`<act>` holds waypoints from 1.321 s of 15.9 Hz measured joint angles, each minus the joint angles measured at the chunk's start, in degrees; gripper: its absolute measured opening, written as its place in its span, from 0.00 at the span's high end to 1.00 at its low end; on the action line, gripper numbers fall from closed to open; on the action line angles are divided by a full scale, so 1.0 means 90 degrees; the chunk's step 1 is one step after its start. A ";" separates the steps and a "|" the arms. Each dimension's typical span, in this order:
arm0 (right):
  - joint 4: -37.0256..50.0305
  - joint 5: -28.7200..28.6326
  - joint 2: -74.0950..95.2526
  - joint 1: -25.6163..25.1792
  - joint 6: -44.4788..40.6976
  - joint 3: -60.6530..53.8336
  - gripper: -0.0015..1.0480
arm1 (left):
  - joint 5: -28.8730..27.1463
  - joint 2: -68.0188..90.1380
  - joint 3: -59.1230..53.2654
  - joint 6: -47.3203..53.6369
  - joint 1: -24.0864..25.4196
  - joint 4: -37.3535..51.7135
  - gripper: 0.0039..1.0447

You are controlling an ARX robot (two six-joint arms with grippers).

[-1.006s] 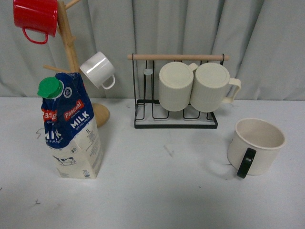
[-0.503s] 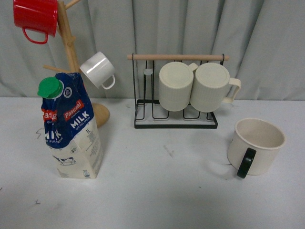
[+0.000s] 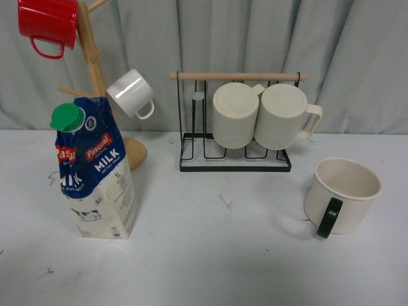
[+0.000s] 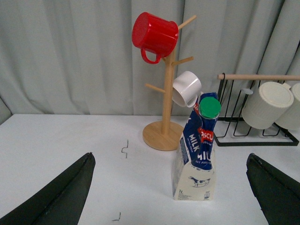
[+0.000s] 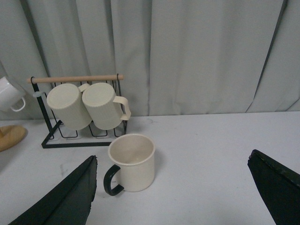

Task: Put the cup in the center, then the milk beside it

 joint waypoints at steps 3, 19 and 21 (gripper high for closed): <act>0.0000 0.0000 0.0000 0.0000 0.0000 0.0000 0.06 | 0.0000 0.0000 0.0000 0.0000 0.0000 0.0000 0.06; 0.2290 0.1098 0.9896 0.0272 0.2892 0.4323 0.06 | 0.0000 0.0000 0.0000 0.0000 0.0002 0.0000 0.06; 0.1634 0.1127 1.1043 0.0335 0.3150 0.5343 0.06 | 0.0000 0.0000 0.0000 0.0000 0.0000 0.0000 0.06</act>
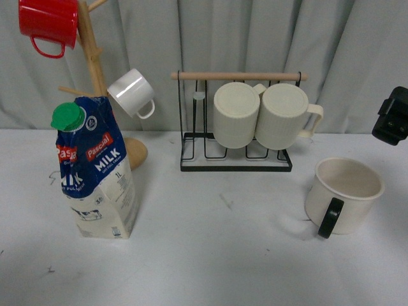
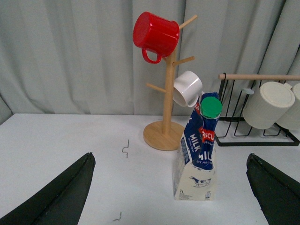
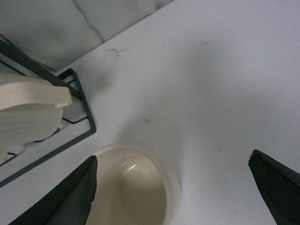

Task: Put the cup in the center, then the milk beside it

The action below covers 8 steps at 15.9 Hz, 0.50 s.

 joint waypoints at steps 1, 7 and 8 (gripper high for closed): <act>-0.0226 0.0070 0.0308 -0.0007 0.0017 0.0287 0.06 | 0.0000 0.0000 0.0000 0.0000 0.0000 0.0000 0.06; -0.1195 -0.0017 0.1217 -0.0126 0.0015 0.1044 0.06 | 0.0000 0.0000 0.0000 0.0000 0.0002 0.0000 0.06; -0.1236 -0.0061 0.1263 -0.0114 0.0015 0.1105 0.06 | 0.0000 0.0000 0.0000 0.0000 0.0002 0.0000 0.06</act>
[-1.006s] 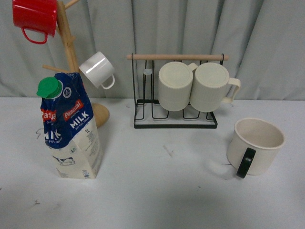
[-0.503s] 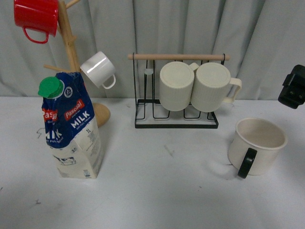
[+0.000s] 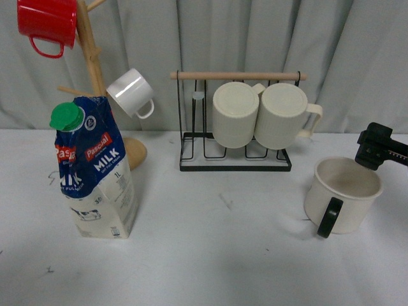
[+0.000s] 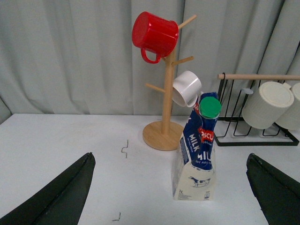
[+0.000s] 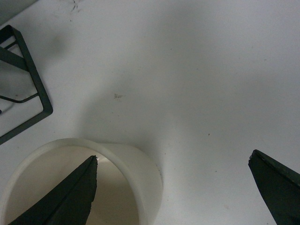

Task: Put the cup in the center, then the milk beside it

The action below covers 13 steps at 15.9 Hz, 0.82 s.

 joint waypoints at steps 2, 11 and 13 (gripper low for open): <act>-0.0090 -0.0095 0.0236 0.0083 0.0000 0.0165 0.06 | 0.0000 0.0000 0.0000 0.0000 -0.0002 -0.0002 0.06; 0.0017 -0.0165 0.0488 0.0206 -0.0075 0.0129 0.64 | 0.0000 0.0000 0.0000 0.0000 -0.0002 0.0000 0.06; 0.0027 -0.0216 0.0444 0.0240 -0.0165 0.0087 0.84 | 0.0000 0.0000 0.0000 0.0000 -0.0002 -0.0002 0.06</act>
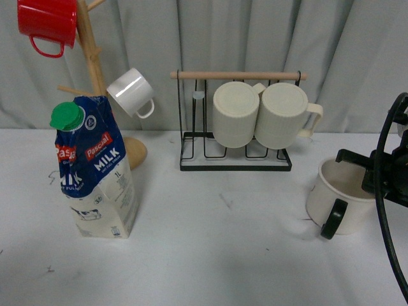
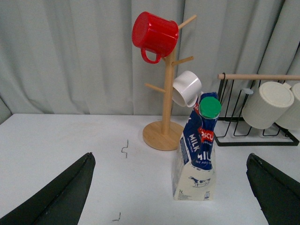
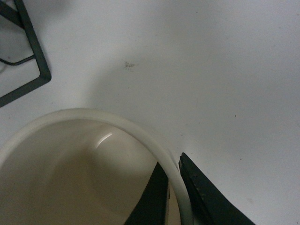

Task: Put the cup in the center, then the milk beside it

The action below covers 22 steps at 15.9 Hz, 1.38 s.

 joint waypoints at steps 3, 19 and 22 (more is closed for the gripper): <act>-0.0007 -0.0253 -0.0362 0.0189 -0.0175 -0.0119 0.97 | -0.0002 0.0000 0.0000 0.0000 0.0002 0.0002 0.06; -0.2732 -0.0937 0.1069 0.1445 -0.2691 0.2703 0.97 | 0.0000 0.0000 0.0000 0.0000 0.0000 0.0002 0.06; -0.2713 -0.0874 0.1141 0.1581 -0.2837 0.2871 0.97 | 0.0000 0.0000 0.0000 0.0000 0.0002 0.0000 0.06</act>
